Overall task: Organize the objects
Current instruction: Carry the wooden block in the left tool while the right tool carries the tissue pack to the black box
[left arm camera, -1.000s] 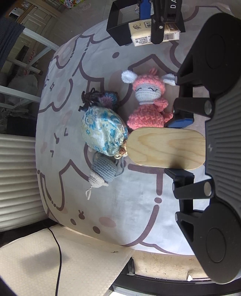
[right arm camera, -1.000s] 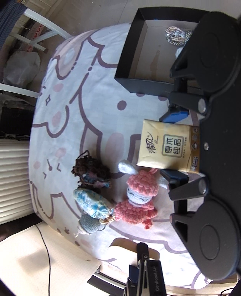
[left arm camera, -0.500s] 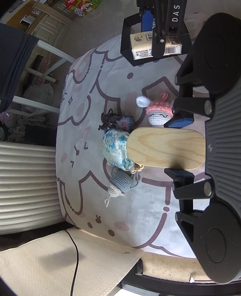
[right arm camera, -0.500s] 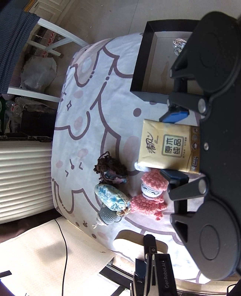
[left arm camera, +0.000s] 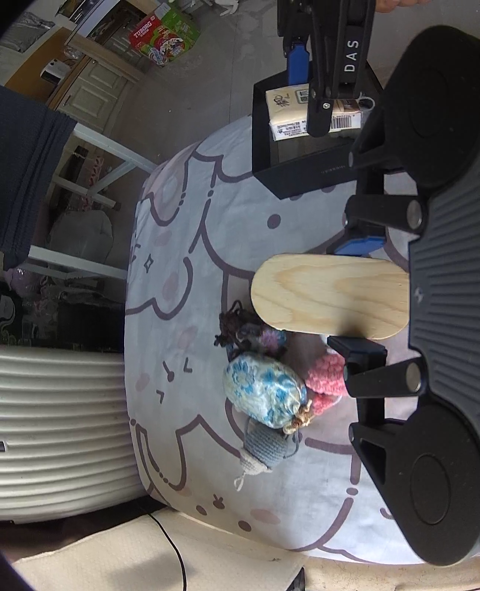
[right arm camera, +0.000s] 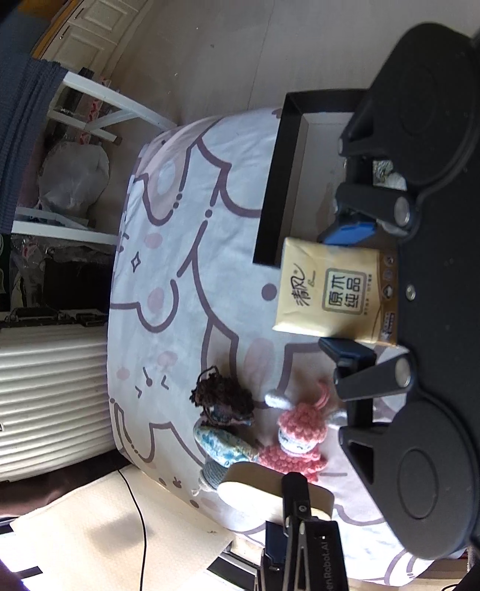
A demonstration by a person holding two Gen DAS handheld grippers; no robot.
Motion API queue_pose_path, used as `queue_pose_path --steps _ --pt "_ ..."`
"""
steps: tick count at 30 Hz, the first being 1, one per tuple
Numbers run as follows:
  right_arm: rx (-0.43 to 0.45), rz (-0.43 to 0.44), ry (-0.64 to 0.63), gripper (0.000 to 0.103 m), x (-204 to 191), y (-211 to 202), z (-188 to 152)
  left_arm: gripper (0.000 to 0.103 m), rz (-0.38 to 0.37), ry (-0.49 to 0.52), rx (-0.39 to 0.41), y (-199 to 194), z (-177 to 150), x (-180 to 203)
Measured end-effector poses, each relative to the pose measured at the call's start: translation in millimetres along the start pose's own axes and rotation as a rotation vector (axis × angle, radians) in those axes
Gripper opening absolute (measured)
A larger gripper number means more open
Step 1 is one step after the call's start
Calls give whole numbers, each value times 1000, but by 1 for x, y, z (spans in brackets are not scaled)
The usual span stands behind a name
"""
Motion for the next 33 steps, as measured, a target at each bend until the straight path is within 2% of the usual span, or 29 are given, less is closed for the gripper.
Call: queue_pose_path --steps 7,13,18,22,24,27,33 --pt "-27 -76 52 54 55 10 -13 45 -60 27 -11 16 1 44" --pt "-49 -116 67 54 81 25 -17 45 -106 36 -28 30 -1 76" --pt "-41 -106 86 54 86 36 -11 45 -133 46 -42 38 -2 99" --pt "-10 -66 95 54 82 45 -3 45 -145 50 -58 43 -4 112" --pt "2 -54 105 58 79 50 -1 45 -152 46 -68 46 -5 117" --pt "-11 -68 115 69 80 55 -1 44 -152 42 -79 50 -7 121" --pt "-43 -89 130 69 91 54 -5 44 -175 36 -106 57 -12 132"
Point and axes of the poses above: each gripper's, at about its wrist camera, not at the fingertips, and y roughly the way its jaws point, x to its right, z to its top, the point moved 6 cm from there along y, roughly the way its jaws point, and after that the axes turned 6 degrees about -y, right-handed, at the moved point
